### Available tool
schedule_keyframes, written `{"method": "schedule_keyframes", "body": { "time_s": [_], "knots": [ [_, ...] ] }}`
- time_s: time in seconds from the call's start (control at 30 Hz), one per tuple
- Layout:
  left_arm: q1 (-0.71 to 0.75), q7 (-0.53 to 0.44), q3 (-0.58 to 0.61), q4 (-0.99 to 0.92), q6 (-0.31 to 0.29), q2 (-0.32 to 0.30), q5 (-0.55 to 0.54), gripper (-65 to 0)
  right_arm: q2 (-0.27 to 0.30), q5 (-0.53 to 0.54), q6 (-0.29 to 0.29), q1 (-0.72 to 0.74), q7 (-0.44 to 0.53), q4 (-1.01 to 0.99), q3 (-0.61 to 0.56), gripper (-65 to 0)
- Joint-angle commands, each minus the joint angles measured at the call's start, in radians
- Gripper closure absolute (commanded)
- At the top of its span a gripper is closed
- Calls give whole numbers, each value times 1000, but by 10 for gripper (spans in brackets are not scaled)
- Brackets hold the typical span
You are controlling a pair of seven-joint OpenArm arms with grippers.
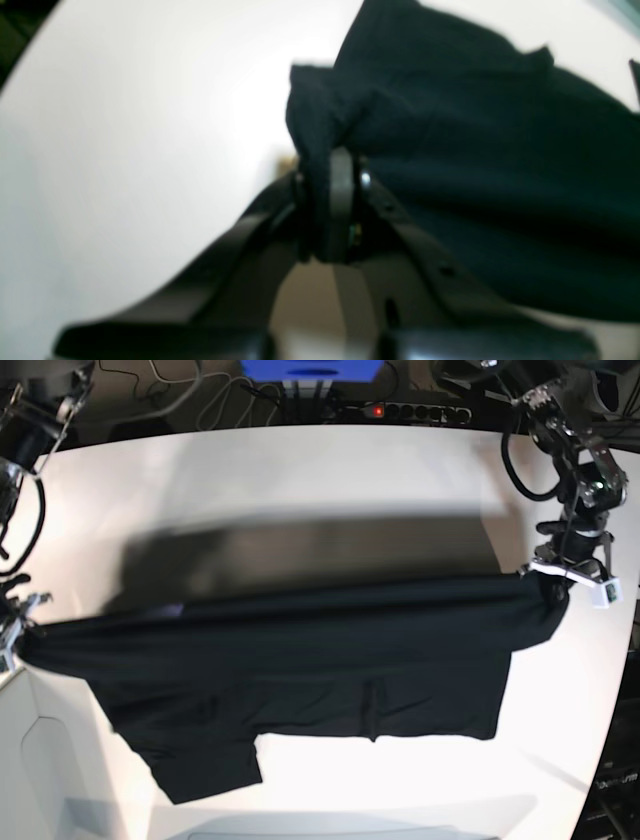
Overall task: Fold the T-shirt properly
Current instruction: 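Pull the shirt up the table with both grippers and release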
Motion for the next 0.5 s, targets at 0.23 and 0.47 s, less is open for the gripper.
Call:
{"method": "schedule_keyframes", "body": {
  "time_s": [0.23,0.47],
  "knots": [
    [124,-48,-18,19,25,5,36,0,21,-39,-16,-152,1,20,52,0],
    [211,-48,-18,15,25,42,36,0,-26,-39,-16,-222,1,20,144,0]
  ]
}}
